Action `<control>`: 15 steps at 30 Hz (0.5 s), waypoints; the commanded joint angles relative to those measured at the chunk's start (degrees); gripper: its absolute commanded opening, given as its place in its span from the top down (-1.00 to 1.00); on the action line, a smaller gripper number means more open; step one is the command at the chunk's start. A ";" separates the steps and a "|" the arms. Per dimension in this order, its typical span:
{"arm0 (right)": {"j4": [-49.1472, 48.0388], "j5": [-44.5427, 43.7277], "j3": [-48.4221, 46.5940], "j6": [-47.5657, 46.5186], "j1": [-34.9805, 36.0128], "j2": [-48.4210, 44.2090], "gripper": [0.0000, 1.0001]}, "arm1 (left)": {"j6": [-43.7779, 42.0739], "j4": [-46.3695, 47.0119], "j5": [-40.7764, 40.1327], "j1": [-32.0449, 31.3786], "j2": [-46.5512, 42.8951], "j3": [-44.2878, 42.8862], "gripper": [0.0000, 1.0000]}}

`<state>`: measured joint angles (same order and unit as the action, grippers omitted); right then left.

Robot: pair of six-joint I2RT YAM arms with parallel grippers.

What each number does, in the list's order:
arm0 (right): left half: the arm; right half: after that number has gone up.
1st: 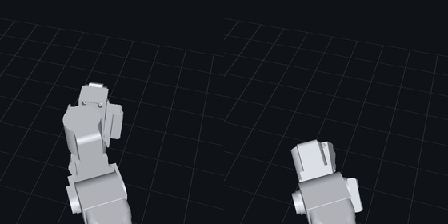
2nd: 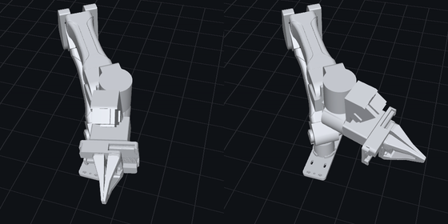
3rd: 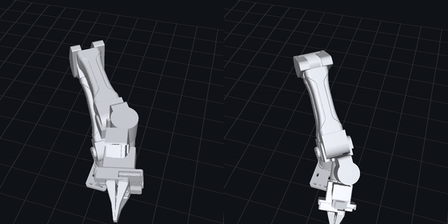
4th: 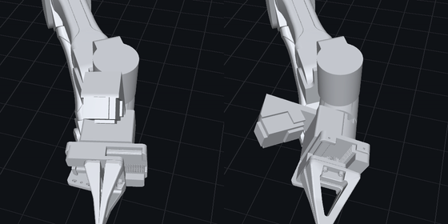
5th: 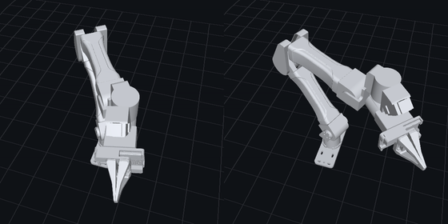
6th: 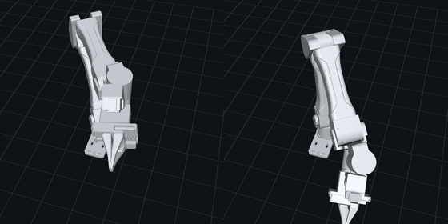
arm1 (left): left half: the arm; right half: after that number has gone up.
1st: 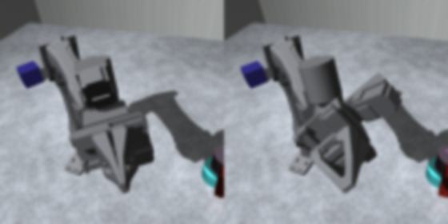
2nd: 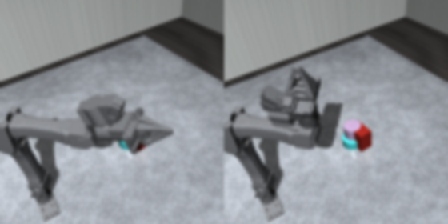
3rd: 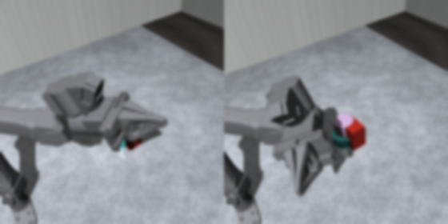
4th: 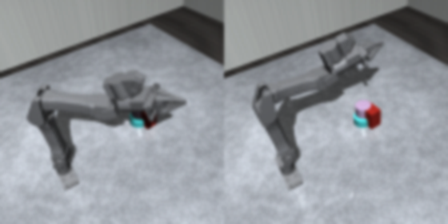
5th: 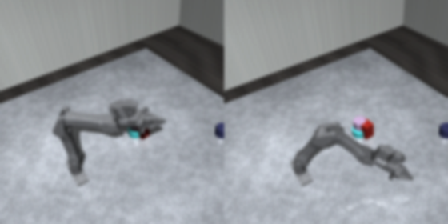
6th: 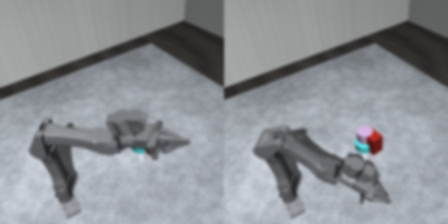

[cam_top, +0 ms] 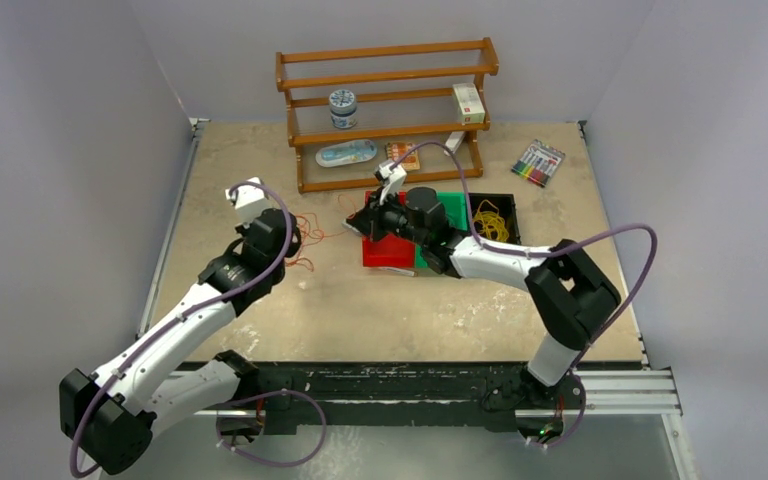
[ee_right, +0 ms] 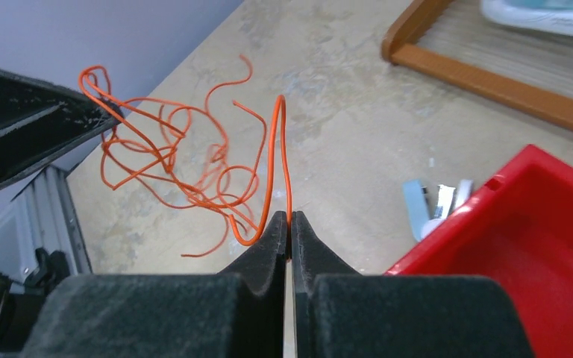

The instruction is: Untangle the cables

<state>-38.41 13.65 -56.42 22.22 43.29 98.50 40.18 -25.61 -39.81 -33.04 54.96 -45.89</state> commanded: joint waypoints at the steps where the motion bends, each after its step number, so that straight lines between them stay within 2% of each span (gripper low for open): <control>1: 2.85 -8.02 0.53 -2.70 -0.55 -4.99 1.00 | 2.75 -2.29 -5.87 2.24 -0.01 -1.68 0.87; 5: 5.31 -10.99 -0.33 -4.63 -0.99 -8.03 1.00 | 3.78 -2.69 -4.48 5.21 0.19 -0.19 0.68; 10: 7.38 -9.95 -2.91 -8.57 -1.10 -10.92 1.00 | 3.94 -1.65 -2.49 6.31 -0.53 1.51 0.18; 15: 9.95 -5.37 -6.39 -10.32 -1.09 -11.51 1.00 | 1.48 3.10 2.60 6.32 -3.34 3.36 -0.04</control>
<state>-29.28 5.37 -57.93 15.09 42.30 88.92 42.89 -27.88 -41.17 -27.00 54.68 -43.77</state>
